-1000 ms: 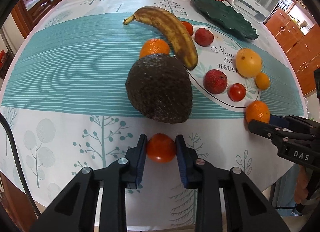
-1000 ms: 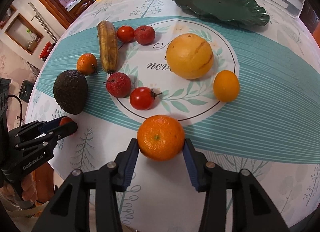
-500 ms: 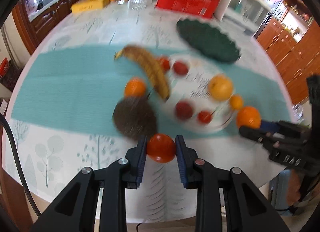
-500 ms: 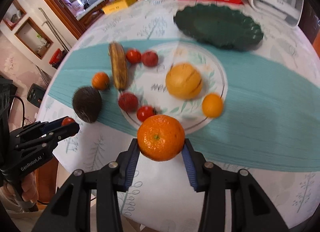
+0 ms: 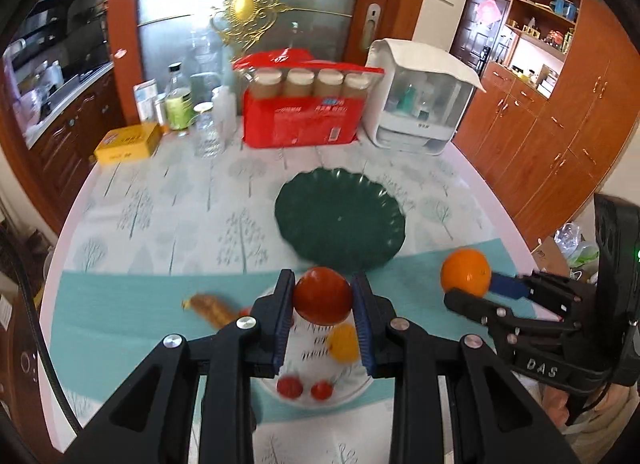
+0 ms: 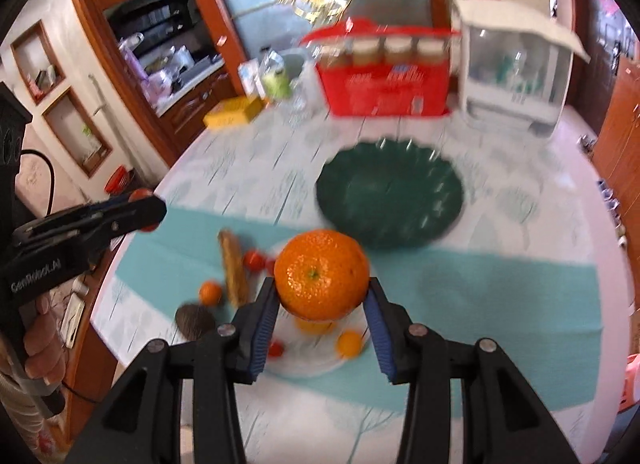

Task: Organize fruits
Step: 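Lift and carry the tomato and tangerine in both tools over the green plate, then lower both fruits onto the green plate and open both tools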

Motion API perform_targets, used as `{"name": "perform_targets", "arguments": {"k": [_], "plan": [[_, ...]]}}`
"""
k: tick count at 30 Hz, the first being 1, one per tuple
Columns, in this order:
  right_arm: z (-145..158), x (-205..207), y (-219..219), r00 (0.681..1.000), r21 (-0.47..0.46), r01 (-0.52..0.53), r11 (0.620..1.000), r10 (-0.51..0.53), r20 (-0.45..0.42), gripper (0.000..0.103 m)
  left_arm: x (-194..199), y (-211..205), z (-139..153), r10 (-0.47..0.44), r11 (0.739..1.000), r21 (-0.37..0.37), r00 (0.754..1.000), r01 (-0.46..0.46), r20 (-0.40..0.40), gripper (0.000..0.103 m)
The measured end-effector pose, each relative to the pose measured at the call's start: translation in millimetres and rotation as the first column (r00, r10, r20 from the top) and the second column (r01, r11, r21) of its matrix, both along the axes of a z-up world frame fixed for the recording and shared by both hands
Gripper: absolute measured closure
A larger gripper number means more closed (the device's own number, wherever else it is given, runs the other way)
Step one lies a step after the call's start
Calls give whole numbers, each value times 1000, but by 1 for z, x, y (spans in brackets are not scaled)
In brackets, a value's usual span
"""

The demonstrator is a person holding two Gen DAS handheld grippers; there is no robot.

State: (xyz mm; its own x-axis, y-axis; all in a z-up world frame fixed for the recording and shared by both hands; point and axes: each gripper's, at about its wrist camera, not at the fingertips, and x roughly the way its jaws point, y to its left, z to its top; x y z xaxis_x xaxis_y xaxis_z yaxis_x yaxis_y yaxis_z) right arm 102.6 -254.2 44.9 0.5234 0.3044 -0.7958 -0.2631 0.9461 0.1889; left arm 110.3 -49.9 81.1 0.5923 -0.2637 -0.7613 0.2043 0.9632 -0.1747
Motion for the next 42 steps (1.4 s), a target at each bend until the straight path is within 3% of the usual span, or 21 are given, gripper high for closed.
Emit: {"name": "perform_targets", "arguments": {"k": [4,9,16,24,31,33,35,38,42], "plan": [[9,42,-2,998,-55,42,998,-40,43,60,45,-15,4,-33,998,46,999,33,-5,76],[-8,105,-6,992,-108,121,987,-118,32,60,111,-33,-17,-73,995,57,995,77,-72,76],[-85,166,-16,977,-157,184,970,-198,-78,59,191,-53,-101,-75,995,43,971,87,-226,76],[-167,179,-8,953,-140,149,979,-180,-243,59,225,-70,-190,-75,995,34,930,94,-361,76],[-189,179,-5,947,-127,128,984,-159,-278,58,232,-80,-219,-93,992,46,918,120,-386,76],[-188,179,-6,953,-117,125,985,-152,-263,56,233,-81,-224,-92,991,54,916,122,-390,71],[-188,178,-6,954,-116,122,986,-149,-260,53,232,-81,-225,-89,991,57,917,120,-388,48],[-187,176,-5,958,-133,119,984,-149,-247,46,229,-78,-221,-73,994,54,930,99,-361,28],[-181,172,-3,962,-132,115,985,-144,-230,43,226,-73,-214,-63,996,44,936,83,-347,24]]}}
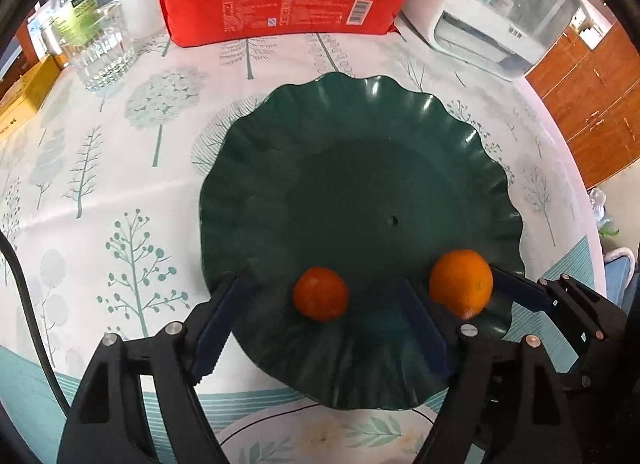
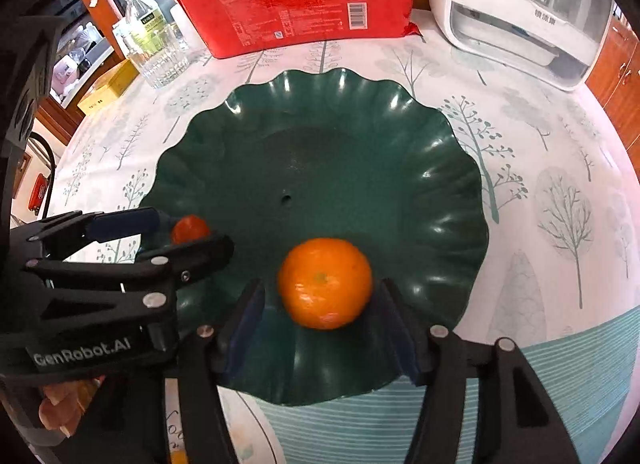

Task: Organize fruits
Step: 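Lower both fruits onto the green plate and open both tools, then withdraw both open tools back toward the remaining fruit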

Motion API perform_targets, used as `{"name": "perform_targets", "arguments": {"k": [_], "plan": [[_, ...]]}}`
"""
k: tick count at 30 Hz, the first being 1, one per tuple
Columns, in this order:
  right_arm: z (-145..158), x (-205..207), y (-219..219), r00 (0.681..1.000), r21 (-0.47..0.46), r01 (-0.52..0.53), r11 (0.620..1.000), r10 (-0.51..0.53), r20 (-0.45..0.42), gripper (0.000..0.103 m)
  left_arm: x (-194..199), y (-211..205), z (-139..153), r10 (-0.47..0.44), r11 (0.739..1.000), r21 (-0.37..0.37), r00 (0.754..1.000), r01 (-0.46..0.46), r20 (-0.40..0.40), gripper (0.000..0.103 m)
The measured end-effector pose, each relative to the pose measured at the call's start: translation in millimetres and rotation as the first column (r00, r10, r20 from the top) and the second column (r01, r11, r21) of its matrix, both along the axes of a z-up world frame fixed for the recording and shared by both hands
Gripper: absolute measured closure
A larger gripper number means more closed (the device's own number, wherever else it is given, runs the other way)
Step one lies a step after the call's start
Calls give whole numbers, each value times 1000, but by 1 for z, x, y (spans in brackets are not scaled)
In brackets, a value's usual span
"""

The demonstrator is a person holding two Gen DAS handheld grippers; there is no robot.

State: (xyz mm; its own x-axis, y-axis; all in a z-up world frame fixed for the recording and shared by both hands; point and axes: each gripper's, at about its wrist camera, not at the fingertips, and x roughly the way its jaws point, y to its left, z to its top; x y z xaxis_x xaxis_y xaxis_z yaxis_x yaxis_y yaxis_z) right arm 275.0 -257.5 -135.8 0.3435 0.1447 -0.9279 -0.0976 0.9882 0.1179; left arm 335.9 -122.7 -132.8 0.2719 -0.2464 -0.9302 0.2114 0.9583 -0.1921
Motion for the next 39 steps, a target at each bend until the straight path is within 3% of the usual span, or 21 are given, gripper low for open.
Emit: {"name": "perform_targets", "arguments": {"k": [13,21,24,39], "plan": [[28,-15,1,999,15,-5,1000,4,32,42,-24,22,37,57,998,-27,995,-55,77,24],[57,-33,3,998,47,-12,999,9,64,39,-52,26,78,42,999,-7,985,-41,169,24],[70,-43,2,996,42,-4,999,1,88,32,-67,28,93,47,999,-11,980,-45,193,23],[139,-96,1,969,34,11,999,-19,245,32,-142,53,156,97,995,-16,948,-97,304,22]]}}
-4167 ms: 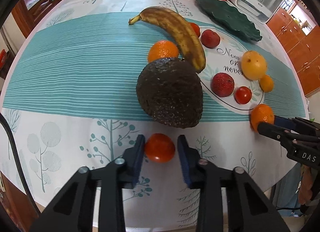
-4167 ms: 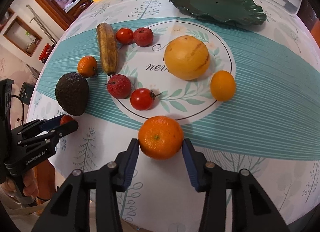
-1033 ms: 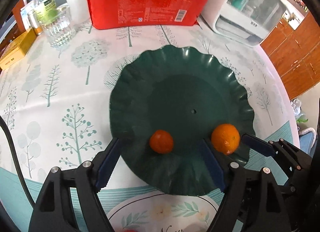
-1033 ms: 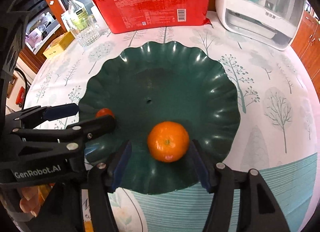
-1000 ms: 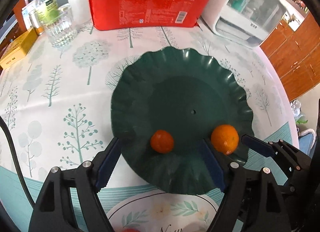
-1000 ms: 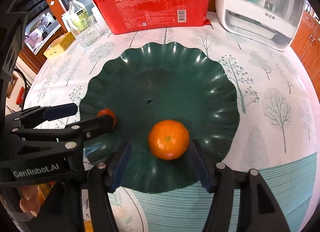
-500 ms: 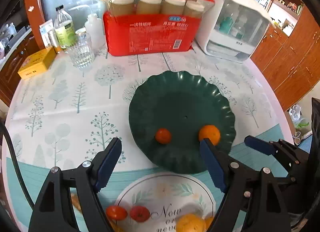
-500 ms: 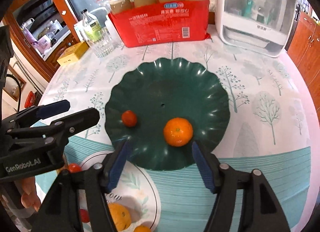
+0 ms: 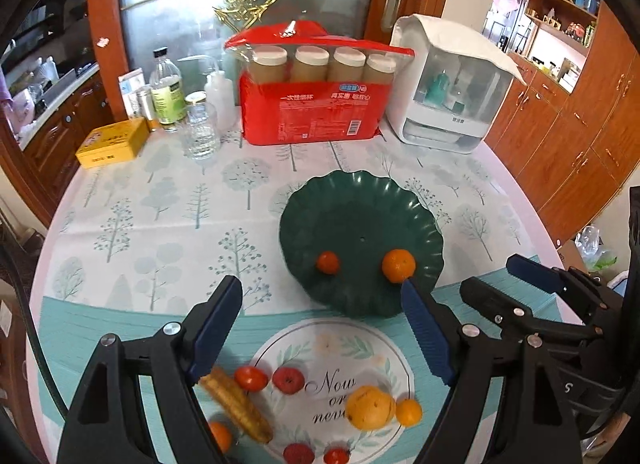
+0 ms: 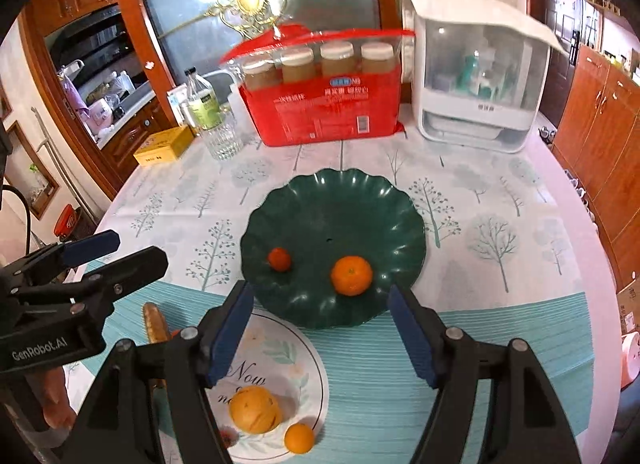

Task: Organize fruits
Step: 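Withdraw both open tools back toward the remaining fruit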

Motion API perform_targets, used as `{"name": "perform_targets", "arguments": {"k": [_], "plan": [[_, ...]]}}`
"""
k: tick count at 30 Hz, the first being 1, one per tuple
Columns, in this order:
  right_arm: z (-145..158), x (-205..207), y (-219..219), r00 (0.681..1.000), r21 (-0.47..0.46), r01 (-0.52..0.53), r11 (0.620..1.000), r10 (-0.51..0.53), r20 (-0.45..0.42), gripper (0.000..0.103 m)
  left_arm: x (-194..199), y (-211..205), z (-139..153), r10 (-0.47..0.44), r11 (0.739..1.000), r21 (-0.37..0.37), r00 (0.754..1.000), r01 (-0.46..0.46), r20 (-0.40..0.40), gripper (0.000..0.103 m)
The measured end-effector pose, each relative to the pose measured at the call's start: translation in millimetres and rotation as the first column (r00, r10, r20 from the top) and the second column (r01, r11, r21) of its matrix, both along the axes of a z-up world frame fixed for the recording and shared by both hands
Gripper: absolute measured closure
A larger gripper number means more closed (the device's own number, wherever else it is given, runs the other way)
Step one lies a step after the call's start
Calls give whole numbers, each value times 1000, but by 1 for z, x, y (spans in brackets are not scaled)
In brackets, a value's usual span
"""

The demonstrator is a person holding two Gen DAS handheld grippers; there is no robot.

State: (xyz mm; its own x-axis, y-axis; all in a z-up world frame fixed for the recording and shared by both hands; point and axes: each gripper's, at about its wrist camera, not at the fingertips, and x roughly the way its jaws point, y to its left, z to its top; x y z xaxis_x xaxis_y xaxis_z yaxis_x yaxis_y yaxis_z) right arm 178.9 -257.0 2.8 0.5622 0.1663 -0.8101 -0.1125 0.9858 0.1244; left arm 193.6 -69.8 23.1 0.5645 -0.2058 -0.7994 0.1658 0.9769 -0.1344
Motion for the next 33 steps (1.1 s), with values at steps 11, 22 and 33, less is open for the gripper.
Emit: {"name": "perform_targets", "arguments": {"k": [11,22,33], "plan": [[20,-47,19,996,-14,-88,996,88,4,32,-57,29,20,23,999,-34,998,-25,-54,21],[41,-100,52,978,-33,-196,980,198,67,32,-117,76,33,94,996,-3,996,-94,4,7],[24,-133,90,945,-36,-311,950,313,94,32,-156,106,9,168,985,27,986,-168,-4,5]]}}
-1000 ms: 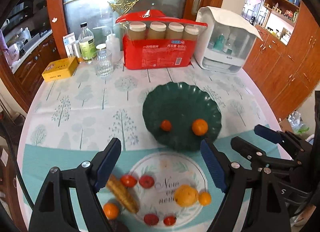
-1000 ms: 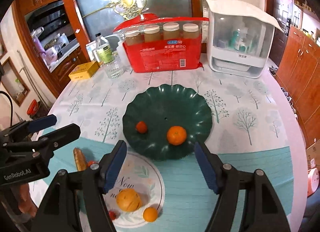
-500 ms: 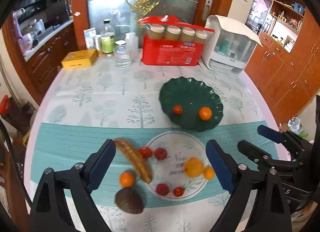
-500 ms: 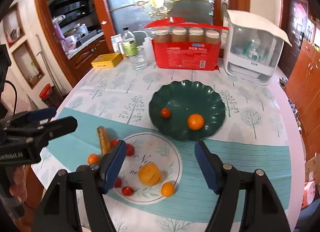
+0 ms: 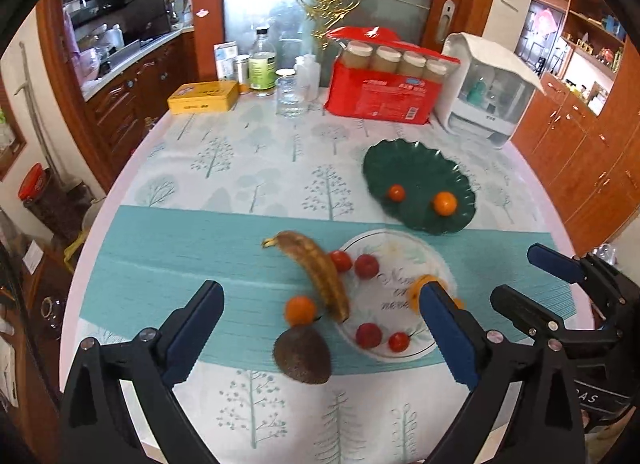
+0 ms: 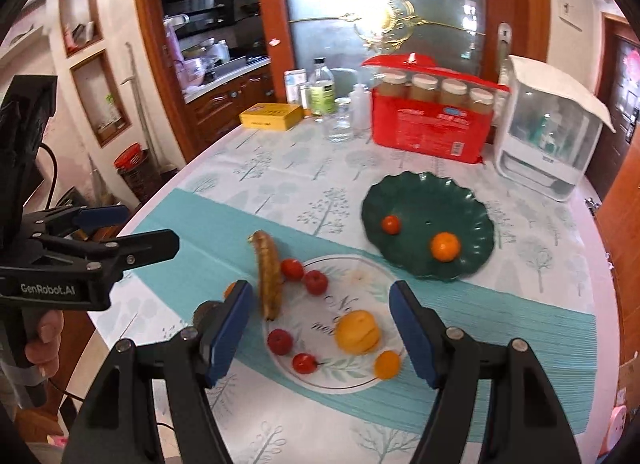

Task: Organize fruits
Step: 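Withdraw both open tools back toward the remaining fruit, then grasp the dark avocado with the left tool while the right tool grasps the red strawberry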

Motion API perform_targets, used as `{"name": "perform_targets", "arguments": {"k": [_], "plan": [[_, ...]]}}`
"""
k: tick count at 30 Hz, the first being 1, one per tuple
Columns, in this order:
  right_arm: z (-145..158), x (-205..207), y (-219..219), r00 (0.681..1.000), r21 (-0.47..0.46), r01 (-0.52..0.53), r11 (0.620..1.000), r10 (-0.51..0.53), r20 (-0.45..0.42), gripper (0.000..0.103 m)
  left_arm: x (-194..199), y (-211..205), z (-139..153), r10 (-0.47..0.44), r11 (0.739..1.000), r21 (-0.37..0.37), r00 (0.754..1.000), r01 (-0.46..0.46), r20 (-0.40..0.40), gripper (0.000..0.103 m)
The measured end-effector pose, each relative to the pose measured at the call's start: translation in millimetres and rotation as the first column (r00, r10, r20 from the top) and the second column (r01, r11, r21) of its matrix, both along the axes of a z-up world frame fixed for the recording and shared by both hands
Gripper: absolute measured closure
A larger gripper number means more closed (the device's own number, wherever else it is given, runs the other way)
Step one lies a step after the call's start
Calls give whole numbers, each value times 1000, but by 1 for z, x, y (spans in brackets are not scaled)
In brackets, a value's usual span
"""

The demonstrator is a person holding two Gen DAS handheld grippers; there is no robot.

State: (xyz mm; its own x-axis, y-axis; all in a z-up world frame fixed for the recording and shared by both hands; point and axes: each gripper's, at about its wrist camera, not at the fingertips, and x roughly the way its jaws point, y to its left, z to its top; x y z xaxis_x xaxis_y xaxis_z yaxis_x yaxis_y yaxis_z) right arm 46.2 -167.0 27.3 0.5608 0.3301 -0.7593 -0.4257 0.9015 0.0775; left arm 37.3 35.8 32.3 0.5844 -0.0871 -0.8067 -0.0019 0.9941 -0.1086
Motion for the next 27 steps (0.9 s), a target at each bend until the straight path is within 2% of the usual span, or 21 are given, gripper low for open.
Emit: {"name": "perform_targets", "arguments": {"k": [11,19,27], "plan": [[-57,-8,23,994,-44,-69,997,65,-86,32,-17,11,-59,41,999,3,996,-41,-81,5],[-90,-4,24,985,-64,-68,996,57,-160,32,-14,9,-103,58,998,-6,983,-60,-175,5],[-117,3,29,974,-75,-82,994,64,-216,32,-7,12,-133,86,996,-14,963,-92,-254,5]]}}
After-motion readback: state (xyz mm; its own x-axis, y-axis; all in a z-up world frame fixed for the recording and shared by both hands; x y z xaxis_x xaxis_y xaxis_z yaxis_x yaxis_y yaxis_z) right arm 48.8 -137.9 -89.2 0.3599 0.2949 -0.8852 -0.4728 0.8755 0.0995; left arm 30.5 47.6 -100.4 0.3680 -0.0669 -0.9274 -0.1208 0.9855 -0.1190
